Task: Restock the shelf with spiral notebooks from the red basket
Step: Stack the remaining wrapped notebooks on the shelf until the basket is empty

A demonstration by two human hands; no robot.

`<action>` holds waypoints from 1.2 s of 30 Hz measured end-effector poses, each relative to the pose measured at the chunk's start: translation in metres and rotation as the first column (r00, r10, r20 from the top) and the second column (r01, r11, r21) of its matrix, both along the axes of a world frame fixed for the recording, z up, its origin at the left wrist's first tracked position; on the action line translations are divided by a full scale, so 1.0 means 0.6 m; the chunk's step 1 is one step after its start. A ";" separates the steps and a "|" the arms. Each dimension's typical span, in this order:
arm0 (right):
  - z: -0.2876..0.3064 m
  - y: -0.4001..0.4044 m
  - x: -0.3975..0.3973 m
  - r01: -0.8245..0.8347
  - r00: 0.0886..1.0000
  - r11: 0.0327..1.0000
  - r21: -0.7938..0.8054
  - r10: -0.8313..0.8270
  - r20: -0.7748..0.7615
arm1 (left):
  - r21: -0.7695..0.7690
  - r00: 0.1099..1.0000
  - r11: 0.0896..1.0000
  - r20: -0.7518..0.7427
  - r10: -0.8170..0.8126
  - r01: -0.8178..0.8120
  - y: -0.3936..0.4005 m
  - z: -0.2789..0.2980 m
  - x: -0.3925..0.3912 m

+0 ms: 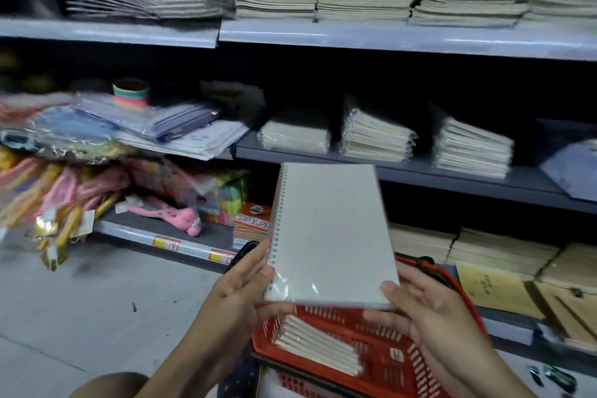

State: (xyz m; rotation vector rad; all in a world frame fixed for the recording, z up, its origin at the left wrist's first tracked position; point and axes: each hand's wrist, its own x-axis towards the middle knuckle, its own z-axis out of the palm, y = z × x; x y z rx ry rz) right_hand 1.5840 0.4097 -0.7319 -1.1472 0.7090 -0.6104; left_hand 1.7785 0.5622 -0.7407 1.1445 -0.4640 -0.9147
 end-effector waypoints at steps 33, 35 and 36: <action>-0.022 -0.259 0.416 0.208 0.977 0.931 -0.299 -0.214 0.012 | -0.092 0.884 0.887 0.090 0.459 -0.452 -0.303 0.012 0.353; -0.035 -0.257 0.423 0.266 0.962 0.898 -0.350 -0.269 0.041 | -0.104 0.858 0.871 0.152 0.491 -0.480 -0.310 0.007 0.350; -0.038 -0.258 0.428 0.286 0.956 0.881 -0.377 -0.288 0.053 | -0.099 0.845 0.863 0.172 0.506 -0.496 -0.315 0.006 0.354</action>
